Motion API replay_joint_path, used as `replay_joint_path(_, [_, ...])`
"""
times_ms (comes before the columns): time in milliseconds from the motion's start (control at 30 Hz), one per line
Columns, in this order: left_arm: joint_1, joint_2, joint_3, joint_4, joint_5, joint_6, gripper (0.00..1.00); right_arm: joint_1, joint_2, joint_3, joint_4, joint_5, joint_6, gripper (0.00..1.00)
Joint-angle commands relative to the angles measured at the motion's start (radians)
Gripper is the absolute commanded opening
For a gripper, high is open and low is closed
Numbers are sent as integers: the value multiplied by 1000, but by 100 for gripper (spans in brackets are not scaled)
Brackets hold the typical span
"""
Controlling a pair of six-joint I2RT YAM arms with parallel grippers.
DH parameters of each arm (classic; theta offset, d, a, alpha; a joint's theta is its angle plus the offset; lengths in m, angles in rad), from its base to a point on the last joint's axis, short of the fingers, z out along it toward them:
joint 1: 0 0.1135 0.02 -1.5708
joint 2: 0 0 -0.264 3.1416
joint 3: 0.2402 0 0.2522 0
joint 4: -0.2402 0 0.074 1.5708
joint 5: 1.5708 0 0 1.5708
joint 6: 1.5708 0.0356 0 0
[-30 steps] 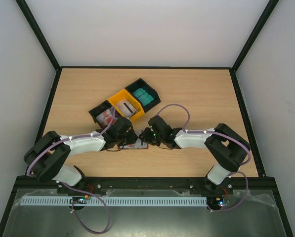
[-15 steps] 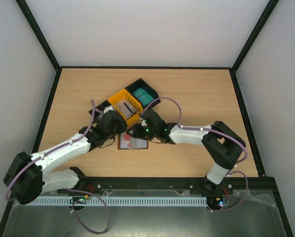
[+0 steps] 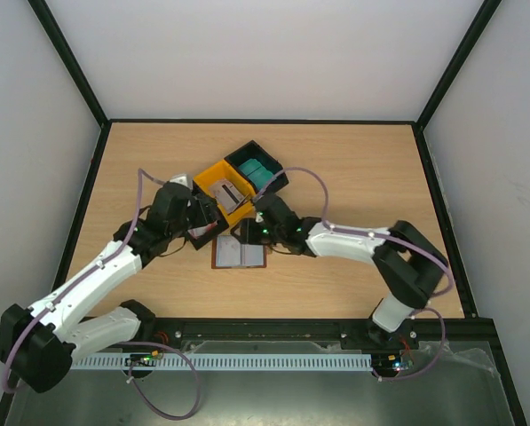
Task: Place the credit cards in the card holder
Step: Turn over the card slot in the card holder, then pick up the credit card from the storage box.
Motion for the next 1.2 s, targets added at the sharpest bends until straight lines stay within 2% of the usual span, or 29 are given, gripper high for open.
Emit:
replay_joint_path(0, [5, 39, 84, -28, 93, 193, 77, -69, -158, -79, -78, 211, -10, 45])
replay_joint_path(167, [4, 141, 161, -33, 153, 295, 79, -142, -311, -180, -134, 340, -6, 48])
replay_joint_path(367, [-34, 327, 289, -58, 221, 413, 76, -190, -354, -219, -171, 364, -30, 49])
replay_joint_path(467, [-89, 450, 377, -109, 140, 450, 70, -201, -345, -235, -164, 357, -38, 49])
replay_joint_path(567, [-130, 581, 465, -157, 26, 459, 55, -210, -317, -237, -155, 336, -49, 49])
replay_joint_path(633, [-138, 670, 511, -182, -30, 456, 50, -215, -295, -230, -156, 318, -56, 49])
replay_joint_path(800, [-143, 802, 581, -213, -127, 448, 49, -221, -278, -231, -154, 300, -73, 49])
replay_joint_path(1033, [-142, 870, 618, -210, -174, 433, 49, -227, -271, -244, -150, 287, -85, 49])
replay_joint_path(1167, [-140, 893, 634, -217, -187, 437, 43, -232, -266, -250, -144, 283, -84, 49])
